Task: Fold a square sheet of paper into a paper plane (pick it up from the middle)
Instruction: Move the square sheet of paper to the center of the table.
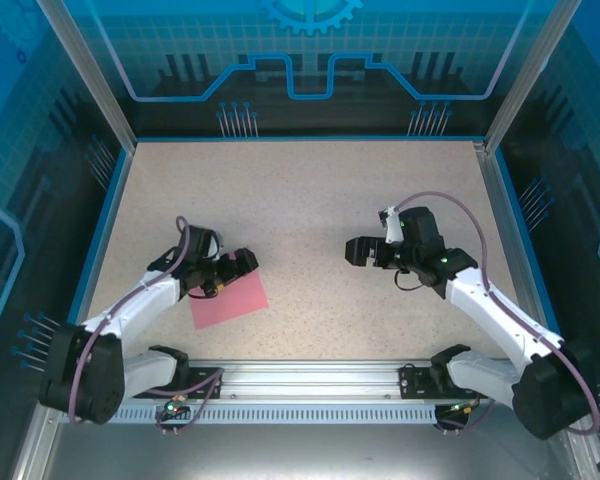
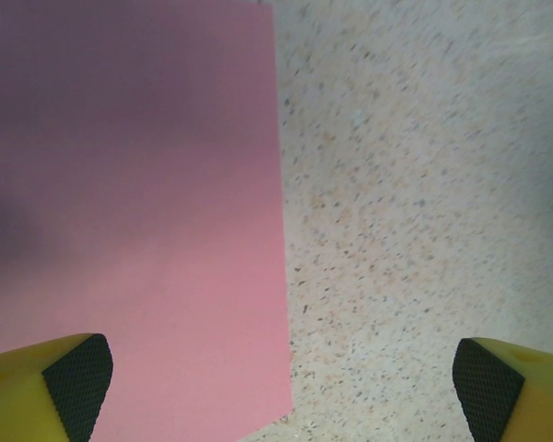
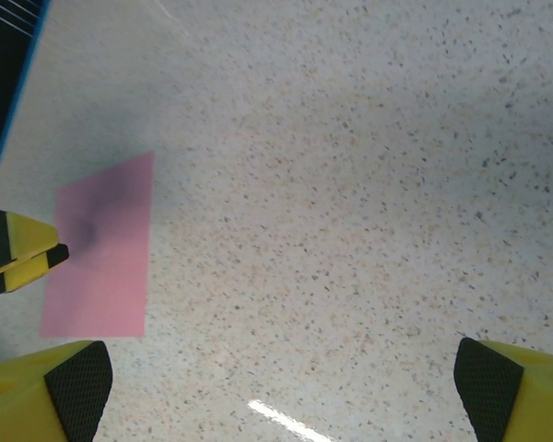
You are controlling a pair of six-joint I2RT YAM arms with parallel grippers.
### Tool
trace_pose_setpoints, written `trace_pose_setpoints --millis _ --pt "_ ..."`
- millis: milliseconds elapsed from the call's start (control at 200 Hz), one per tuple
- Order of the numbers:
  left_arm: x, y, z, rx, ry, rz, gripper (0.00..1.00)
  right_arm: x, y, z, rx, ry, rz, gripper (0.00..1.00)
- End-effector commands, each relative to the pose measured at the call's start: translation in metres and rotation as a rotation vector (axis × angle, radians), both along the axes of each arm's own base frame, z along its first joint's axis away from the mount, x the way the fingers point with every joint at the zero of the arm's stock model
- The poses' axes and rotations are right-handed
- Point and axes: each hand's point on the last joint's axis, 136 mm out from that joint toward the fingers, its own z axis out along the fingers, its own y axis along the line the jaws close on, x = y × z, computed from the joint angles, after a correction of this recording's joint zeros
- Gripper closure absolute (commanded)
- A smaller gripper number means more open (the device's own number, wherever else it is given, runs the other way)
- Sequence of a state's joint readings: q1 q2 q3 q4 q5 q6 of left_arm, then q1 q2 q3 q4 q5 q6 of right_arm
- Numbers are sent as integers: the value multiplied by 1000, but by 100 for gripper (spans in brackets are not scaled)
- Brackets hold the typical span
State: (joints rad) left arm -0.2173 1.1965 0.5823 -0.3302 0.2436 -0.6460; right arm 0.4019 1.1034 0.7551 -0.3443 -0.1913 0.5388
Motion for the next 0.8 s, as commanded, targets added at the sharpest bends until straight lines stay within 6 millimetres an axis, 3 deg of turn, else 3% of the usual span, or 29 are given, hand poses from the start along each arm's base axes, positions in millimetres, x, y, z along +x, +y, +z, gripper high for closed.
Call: trace_pose_setpoints --millis 0,225,375,485,665,795 --pt "-3 -10 -15 15 51 -12 1 2 -8 -10 -83 44 -52 1" --pt "-5 -42 -35 26 113 -93 1 6 -25 -32 -177 92 -138 1" --pt "-4 -69 -44 18 128 -139 1 11 -41 -36 -225 48 -213 1" --pt "0 -99 -44 13 122 -203 2 7 -43 -39 -202 95 -201 0" --pt "3 -165 -39 9 99 -356 2 8 -55 -60 -206 219 -221 1" --pt "9 -187 -30 1 62 -391 1 9 -52 -56 -151 200 -212 1"
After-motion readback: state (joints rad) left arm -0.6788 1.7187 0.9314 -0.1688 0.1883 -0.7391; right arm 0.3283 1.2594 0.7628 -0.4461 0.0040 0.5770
